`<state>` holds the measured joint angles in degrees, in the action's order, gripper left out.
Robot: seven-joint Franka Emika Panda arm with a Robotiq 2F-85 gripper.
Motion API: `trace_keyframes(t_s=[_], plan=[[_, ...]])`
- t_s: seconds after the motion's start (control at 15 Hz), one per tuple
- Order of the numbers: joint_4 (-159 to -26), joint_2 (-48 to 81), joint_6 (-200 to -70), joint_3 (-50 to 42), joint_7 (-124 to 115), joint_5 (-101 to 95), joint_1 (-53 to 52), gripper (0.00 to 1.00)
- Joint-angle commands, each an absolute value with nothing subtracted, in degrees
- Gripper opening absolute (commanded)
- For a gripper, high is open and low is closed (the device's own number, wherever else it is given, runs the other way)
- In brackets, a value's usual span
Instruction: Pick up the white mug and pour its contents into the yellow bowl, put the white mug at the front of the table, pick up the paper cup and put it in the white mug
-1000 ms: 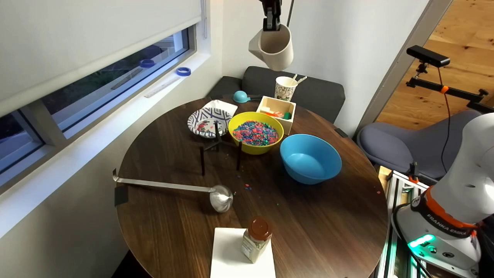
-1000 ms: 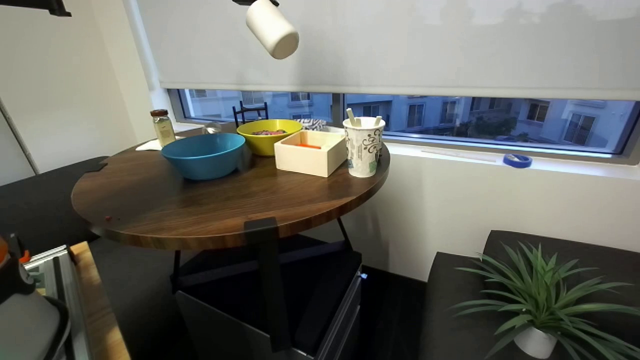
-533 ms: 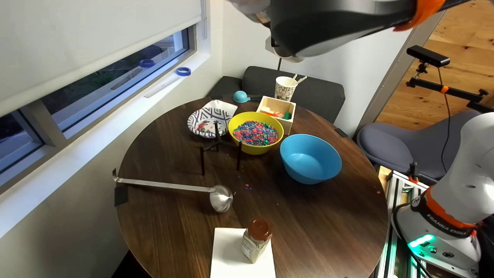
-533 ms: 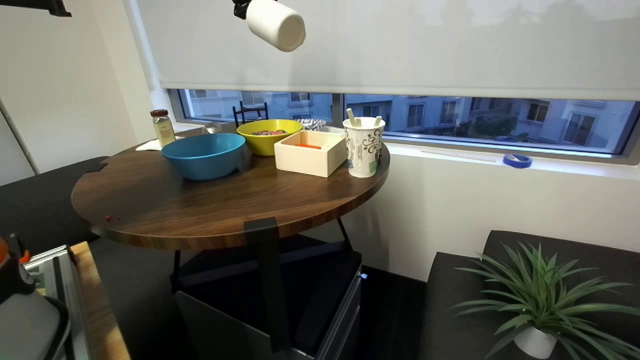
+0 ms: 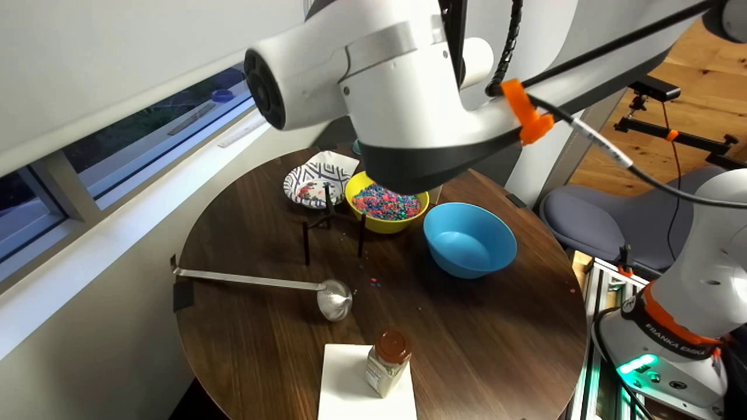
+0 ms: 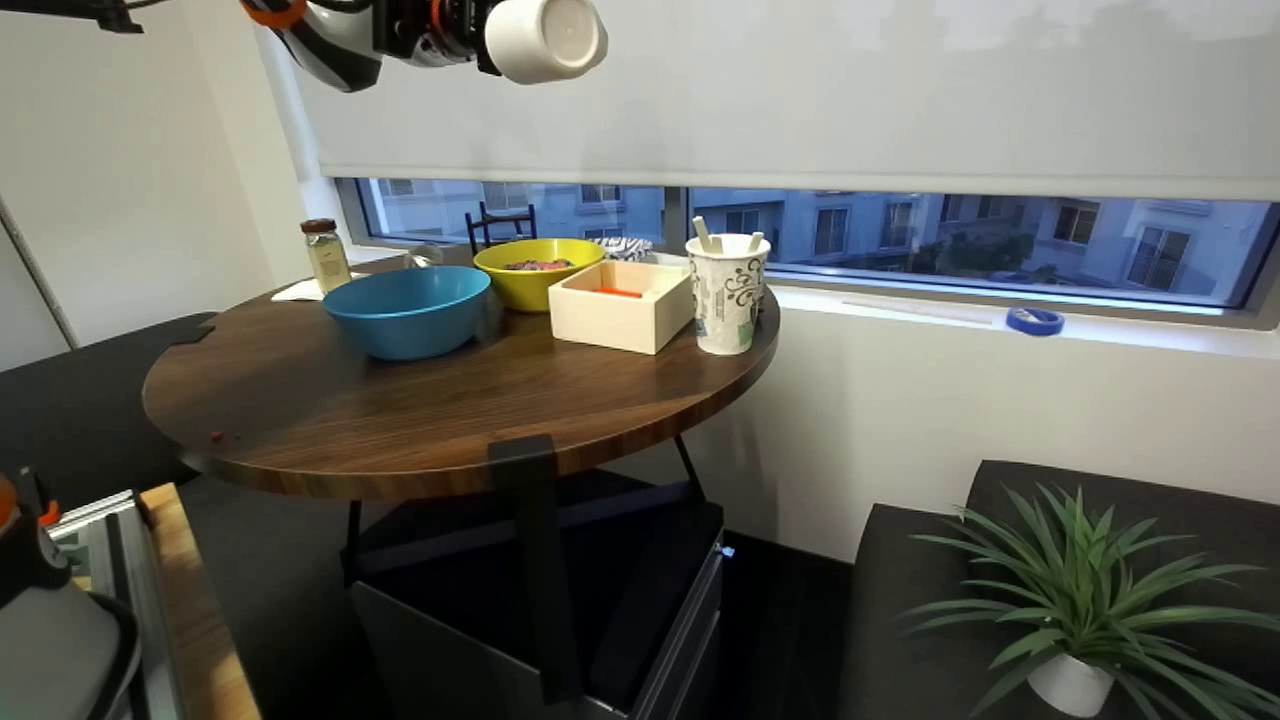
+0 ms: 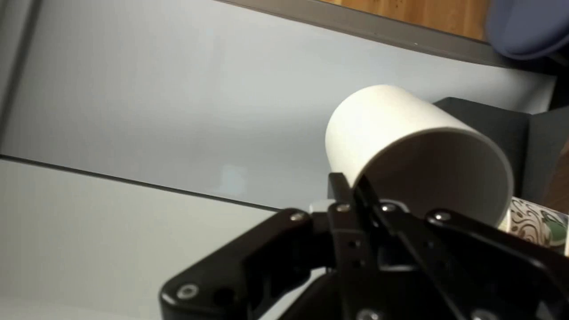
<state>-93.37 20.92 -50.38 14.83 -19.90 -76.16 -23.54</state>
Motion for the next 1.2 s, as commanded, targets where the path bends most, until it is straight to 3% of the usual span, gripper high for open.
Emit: trace_keyframes(t_s=[0.0,0.33,0.8,1.13], plan=[[-91.2,26.9,-48.1,3.3,-19.5,-82.0,-32.1,0.01],[-85.0,34.7,-47.9,-8.5,-15.7,-81.3,-42.1,0.01],[-79.8,35.8,-47.9,-1.6,-10.1,-80.1,-38.5,0.01],[-80.8,28.6,-52.5,3.6,-5.2,-76.4,-31.8,0.01]])
